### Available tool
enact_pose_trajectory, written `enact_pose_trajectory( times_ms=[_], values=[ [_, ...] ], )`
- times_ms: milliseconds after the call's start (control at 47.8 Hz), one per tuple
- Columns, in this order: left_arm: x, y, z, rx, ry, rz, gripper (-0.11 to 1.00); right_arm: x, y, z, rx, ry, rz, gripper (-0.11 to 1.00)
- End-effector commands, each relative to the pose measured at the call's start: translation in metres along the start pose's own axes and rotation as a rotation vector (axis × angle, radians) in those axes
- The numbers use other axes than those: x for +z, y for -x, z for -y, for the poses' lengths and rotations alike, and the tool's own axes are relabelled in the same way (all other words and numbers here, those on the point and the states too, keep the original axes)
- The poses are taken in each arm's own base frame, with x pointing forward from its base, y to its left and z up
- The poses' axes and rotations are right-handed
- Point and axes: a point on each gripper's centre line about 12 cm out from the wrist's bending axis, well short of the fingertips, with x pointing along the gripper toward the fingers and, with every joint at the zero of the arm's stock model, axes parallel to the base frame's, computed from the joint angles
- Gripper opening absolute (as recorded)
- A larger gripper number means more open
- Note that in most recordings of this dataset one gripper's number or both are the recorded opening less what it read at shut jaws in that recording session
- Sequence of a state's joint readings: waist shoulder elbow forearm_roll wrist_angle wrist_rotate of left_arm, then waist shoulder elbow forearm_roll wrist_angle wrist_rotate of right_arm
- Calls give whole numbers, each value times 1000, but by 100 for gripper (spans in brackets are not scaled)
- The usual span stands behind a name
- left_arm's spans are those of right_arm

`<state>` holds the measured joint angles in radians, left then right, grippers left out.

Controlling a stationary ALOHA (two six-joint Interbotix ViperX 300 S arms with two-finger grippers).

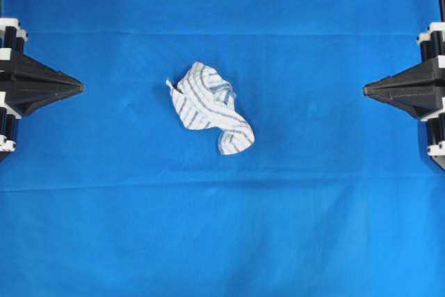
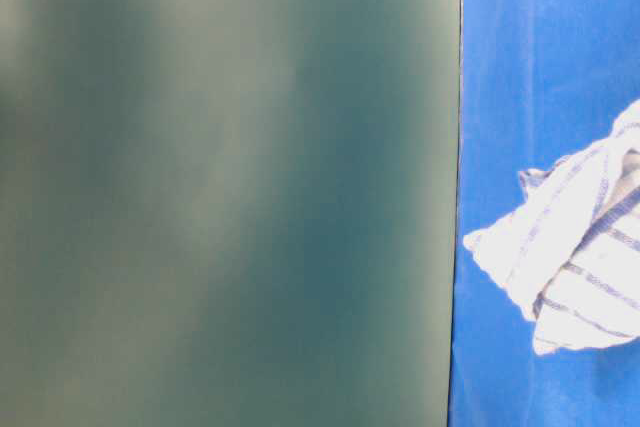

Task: Hand over the towel.
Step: 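Move the left gripper toward the white striped towel and open it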

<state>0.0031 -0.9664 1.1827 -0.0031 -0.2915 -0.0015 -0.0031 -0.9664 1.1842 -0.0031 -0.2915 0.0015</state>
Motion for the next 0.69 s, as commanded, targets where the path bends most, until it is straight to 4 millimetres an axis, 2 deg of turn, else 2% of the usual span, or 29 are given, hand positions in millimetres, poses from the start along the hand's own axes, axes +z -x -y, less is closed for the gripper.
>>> enact_pose_trajectory(
  times_ms=[0,272,418,543,606,669],
  values=[
    [6,-5,-2,11,5,17,0,12,-4,0,0,5,31,0],
    [1,-20,-14,67,3,40,0,14,-4,1,-3,5,34,0],
    [-19,-37,-36,155,15,-22,0,13,-4,1,-3,3,31,0],
    [-37,-59,-47,186,20,-96,1,13,-4,1,-3,3,29,0],
    [-47,-71,-51,193,24,-139,9,13,-4,1,-3,3,29,0],
    [-58,-86,-55,198,29,-185,26,13,-4,1,-3,3,29,0]
  ],
)
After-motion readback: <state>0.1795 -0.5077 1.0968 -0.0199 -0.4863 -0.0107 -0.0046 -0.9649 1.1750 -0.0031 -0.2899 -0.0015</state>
